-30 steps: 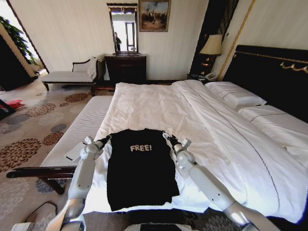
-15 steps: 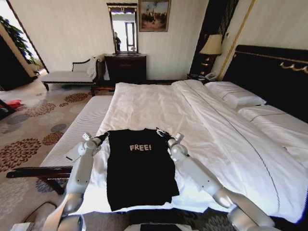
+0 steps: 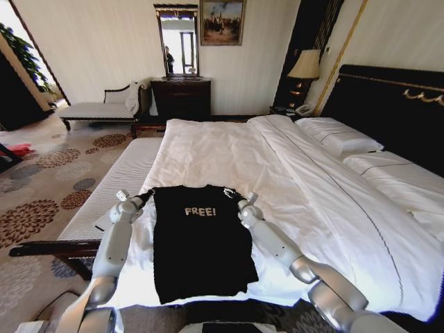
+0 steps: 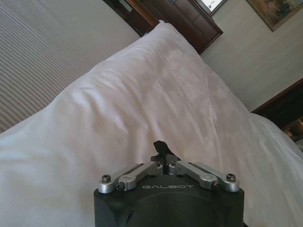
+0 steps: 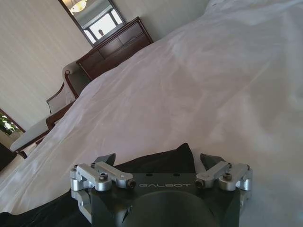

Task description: Fold the clothes on the bed.

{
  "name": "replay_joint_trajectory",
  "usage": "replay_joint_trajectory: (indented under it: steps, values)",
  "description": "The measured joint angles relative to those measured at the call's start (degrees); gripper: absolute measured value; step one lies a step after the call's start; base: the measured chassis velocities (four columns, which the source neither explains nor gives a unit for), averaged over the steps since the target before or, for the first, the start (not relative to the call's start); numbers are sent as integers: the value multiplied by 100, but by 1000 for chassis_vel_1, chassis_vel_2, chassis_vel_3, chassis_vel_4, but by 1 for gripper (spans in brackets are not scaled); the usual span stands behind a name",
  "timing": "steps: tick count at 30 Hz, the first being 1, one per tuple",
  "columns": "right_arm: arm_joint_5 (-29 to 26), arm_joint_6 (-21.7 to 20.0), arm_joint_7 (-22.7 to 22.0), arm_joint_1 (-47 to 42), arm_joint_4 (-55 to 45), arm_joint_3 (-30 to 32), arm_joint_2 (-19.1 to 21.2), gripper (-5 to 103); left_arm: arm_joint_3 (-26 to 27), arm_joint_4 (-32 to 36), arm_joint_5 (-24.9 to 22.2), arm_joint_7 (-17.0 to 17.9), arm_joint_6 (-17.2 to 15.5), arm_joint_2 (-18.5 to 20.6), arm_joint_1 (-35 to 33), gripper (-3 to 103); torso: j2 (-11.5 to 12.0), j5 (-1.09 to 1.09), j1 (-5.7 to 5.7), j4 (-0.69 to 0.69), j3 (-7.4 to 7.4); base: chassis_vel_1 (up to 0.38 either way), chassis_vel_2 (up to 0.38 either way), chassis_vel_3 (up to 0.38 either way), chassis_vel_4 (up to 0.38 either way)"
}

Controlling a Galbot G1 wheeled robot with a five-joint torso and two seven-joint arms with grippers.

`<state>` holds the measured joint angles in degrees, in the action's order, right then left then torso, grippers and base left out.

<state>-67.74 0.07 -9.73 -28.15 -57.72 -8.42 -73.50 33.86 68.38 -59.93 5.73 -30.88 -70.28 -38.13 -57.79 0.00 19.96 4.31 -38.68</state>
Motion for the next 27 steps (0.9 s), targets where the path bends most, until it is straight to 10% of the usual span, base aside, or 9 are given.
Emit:
replay_joint_trajectory:
  steps: [9, 27]
  values:
    - [44, 23, 147, 47, 158, 47, -27, 102, -21, 34, 0, 0, 17, 47, -9, 0, 0, 0, 0, 0, 0, 0, 0, 0, 0]
    - [84, 171, 459, -57, 308, 95, -135, 39, -64, 67, 30, 15, 57, 100, -23, 0, 0, 0, 0, 0, 1, 0, 0, 0, 0]
